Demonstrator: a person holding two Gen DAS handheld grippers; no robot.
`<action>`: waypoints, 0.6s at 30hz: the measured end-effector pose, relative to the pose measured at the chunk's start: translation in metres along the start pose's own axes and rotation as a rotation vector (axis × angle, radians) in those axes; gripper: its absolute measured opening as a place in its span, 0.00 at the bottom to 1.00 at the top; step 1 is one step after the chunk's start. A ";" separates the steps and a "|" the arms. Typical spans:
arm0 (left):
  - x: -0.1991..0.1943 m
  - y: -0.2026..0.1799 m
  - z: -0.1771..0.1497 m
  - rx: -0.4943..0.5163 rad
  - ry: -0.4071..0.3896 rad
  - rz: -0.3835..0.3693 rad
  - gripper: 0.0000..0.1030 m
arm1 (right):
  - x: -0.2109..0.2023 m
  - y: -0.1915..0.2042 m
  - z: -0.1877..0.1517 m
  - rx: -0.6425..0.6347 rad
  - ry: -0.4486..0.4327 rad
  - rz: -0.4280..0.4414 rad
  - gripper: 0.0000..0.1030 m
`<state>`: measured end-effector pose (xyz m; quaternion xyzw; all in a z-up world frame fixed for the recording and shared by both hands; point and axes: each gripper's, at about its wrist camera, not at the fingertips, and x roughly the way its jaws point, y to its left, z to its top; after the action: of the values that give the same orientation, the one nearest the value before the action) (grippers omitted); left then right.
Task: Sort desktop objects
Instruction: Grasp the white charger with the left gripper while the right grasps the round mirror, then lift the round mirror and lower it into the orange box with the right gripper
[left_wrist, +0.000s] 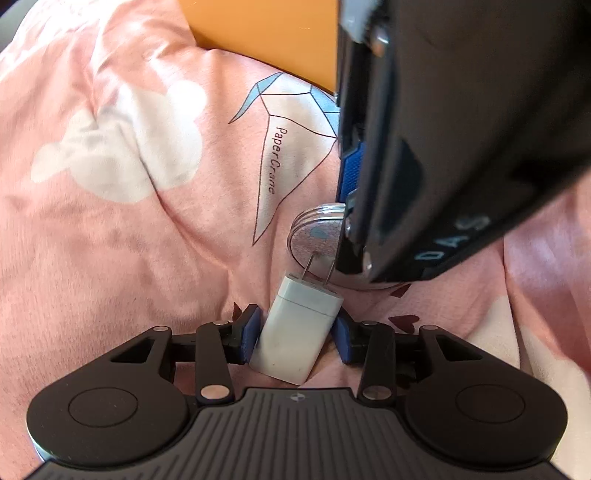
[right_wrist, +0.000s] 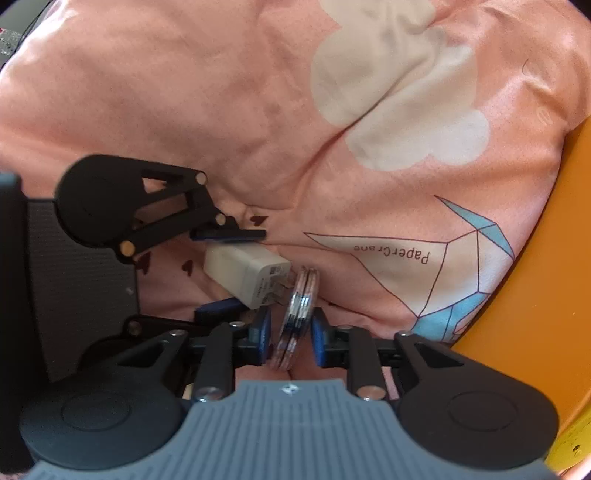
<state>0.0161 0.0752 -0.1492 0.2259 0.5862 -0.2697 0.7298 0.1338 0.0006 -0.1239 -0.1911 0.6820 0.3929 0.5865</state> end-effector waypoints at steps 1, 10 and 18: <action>0.000 0.000 -0.001 -0.001 -0.002 -0.004 0.47 | -0.002 0.000 -0.001 0.000 -0.011 -0.008 0.17; 0.005 0.004 -0.012 -0.012 0.032 -0.022 0.51 | -0.071 0.005 -0.023 -0.012 -0.251 -0.099 0.13; -0.005 0.006 -0.035 -0.053 0.012 -0.021 0.44 | -0.133 -0.018 -0.075 0.149 -0.501 -0.059 0.14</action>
<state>-0.0063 0.1029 -0.1515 0.2017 0.5999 -0.2604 0.7291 0.1300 -0.0937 -0.0032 -0.0639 0.5365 0.3593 0.7609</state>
